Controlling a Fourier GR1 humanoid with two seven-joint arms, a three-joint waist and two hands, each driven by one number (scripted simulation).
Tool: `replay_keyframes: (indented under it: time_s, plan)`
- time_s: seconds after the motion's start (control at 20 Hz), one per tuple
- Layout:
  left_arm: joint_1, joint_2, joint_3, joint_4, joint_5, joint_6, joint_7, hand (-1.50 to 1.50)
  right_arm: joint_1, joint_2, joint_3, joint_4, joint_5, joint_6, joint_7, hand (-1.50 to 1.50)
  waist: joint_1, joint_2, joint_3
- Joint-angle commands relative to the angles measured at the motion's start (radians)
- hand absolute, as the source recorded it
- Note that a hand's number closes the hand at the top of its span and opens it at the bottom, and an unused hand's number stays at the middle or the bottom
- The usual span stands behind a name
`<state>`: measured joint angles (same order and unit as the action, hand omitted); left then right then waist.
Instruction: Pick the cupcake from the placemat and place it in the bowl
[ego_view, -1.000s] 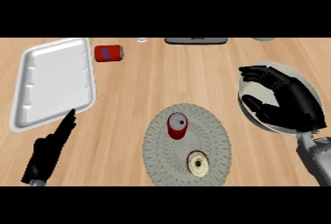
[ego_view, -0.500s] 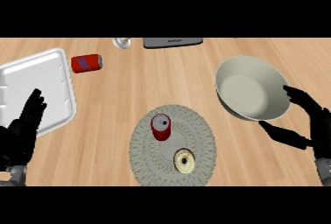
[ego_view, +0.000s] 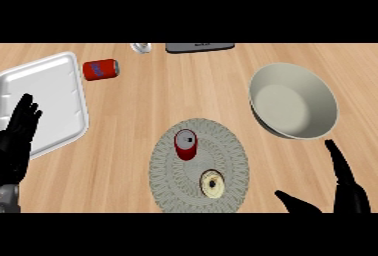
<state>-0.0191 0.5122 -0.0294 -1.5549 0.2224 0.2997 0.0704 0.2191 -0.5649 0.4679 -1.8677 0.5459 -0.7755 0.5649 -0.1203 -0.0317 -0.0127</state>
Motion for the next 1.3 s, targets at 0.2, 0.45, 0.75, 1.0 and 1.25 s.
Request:
replay_keyframes:
  time_s: [0.2, 0.45, 0.75, 1.0, 1.25]
  plan:
    - [-0.033, -0.015, -0.023, -0.039, 0.006, -0.014, 0.030, 0.00, 0.135, 0.060, 0.039, -0.286, 0.413, 0.128, 0.365, -1.50, 0.069, 0.021, 0.002]
    - [-0.047, -0.019, -0.046, -0.033, 0.000, -0.047, 0.014, 0.00, 0.094, 0.084, 0.104, -0.393, 0.487, 0.456, 0.587, -1.50, 0.114, 0.033, 0.003]
    - [-0.093, -0.022, -0.056, -0.013, -0.019, -0.053, 0.023, 0.00, -0.031, 0.169, 0.144, -0.409, 0.402, 0.753, 0.782, -1.50, 0.149, 0.041, 0.006]
    - [-0.141, -0.061, -0.067, 0.026, -0.035, -0.032, 0.025, 0.00, -0.130, 0.297, 0.161, -0.334, 0.317, 0.868, 0.850, -1.50, 0.142, 0.041, 0.008]
    - [-0.133, -0.048, -0.060, 0.017, -0.019, -0.072, 0.024, 0.00, -0.166, 0.365, 0.125, -0.155, 0.212, 0.915, 0.830, -1.50, 0.150, 0.040, 0.010]
